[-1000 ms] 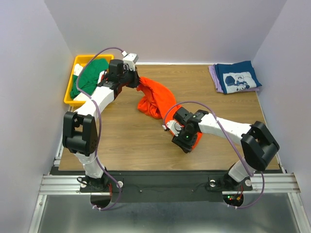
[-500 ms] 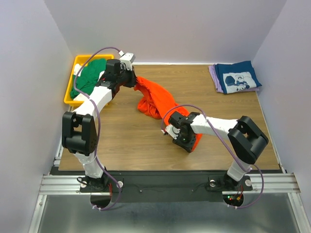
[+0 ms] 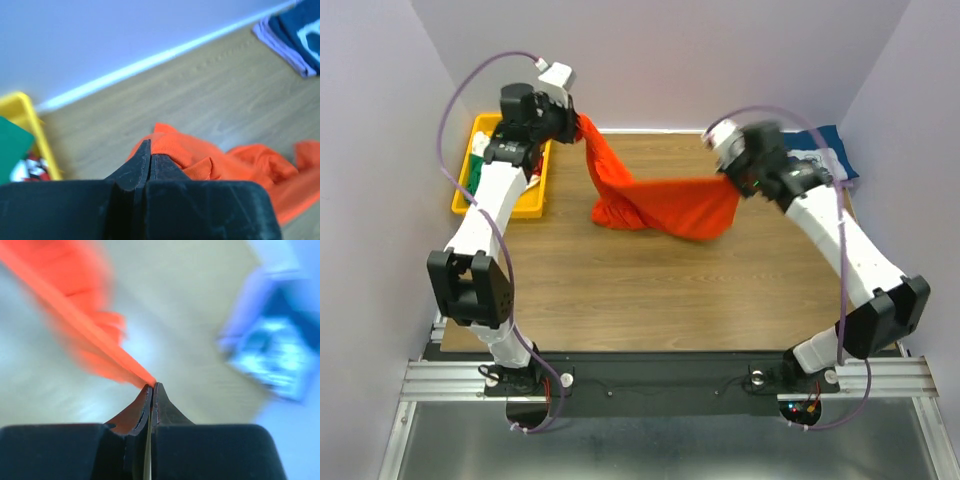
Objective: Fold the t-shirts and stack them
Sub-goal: Flatten the tshirt out
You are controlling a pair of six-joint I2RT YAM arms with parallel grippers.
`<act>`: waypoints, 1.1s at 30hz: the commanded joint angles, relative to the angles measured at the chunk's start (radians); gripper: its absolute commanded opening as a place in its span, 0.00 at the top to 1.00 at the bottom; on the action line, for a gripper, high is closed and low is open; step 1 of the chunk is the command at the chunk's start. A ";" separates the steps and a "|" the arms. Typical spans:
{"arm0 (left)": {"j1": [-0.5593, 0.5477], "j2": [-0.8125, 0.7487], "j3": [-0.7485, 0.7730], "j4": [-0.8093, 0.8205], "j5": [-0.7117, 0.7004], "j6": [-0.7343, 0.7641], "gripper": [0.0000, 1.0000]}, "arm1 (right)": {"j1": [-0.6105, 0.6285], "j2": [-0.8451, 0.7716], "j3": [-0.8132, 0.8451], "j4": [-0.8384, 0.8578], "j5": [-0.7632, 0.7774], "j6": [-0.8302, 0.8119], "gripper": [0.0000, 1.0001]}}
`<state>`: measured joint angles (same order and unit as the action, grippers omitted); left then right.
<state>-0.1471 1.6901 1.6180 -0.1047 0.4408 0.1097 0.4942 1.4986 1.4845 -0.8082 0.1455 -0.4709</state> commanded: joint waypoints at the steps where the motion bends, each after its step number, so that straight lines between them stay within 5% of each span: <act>1: 0.026 -0.142 0.105 0.077 -0.016 0.082 1.00 | -0.144 -0.040 0.164 0.069 0.046 -0.130 0.99; 14: 0.032 -0.294 0.143 0.247 -0.194 0.297 1.00 | -0.313 0.045 0.558 0.283 0.085 -0.155 0.99; 24: 0.050 -0.371 0.007 0.254 -0.209 0.294 1.00 | -0.332 0.034 0.579 0.337 0.109 -0.175 0.99; 33: 0.063 -0.463 0.028 0.128 -0.065 0.188 1.00 | -0.332 -0.046 0.534 0.336 0.080 -0.175 0.99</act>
<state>-0.0959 1.3376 1.6245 -0.0250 0.3309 0.3496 0.1780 1.5291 2.0262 -0.5526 0.2081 -0.6361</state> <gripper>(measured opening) 0.033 0.022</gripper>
